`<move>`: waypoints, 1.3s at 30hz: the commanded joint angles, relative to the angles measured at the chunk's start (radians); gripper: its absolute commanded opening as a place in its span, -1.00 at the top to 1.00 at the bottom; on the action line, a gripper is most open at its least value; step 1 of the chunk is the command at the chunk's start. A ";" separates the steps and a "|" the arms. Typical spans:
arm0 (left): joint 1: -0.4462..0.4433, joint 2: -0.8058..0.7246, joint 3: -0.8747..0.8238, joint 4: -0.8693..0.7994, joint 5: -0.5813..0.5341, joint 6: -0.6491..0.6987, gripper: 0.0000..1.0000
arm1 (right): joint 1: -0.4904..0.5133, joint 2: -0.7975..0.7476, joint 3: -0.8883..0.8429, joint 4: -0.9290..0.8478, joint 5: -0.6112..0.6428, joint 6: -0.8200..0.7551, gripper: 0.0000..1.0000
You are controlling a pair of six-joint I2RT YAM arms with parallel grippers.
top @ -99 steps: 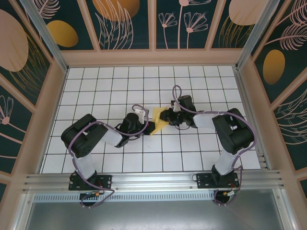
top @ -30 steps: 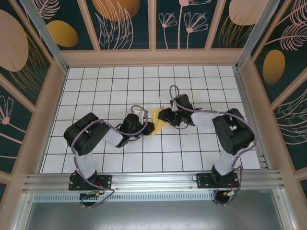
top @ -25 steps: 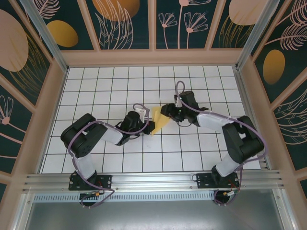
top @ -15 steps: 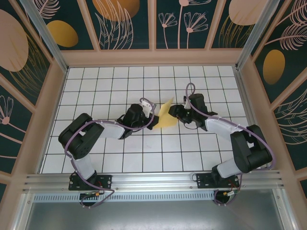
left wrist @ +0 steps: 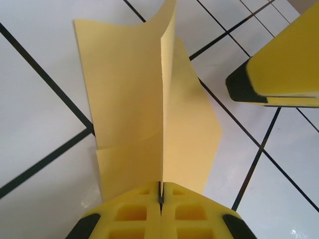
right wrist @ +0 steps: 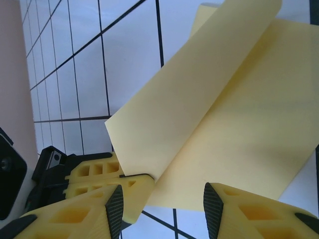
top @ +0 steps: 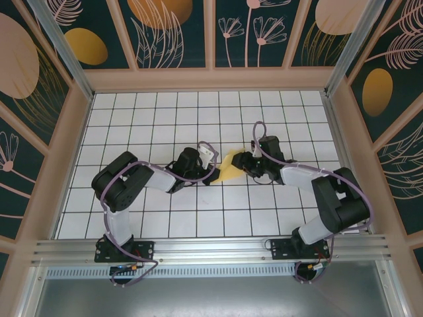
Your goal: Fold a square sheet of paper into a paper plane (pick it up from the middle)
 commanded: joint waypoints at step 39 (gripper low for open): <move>-0.004 0.056 0.074 -0.036 0.041 -0.130 0.84 | 0.017 0.227 0.108 -0.013 0.012 0.009 0.08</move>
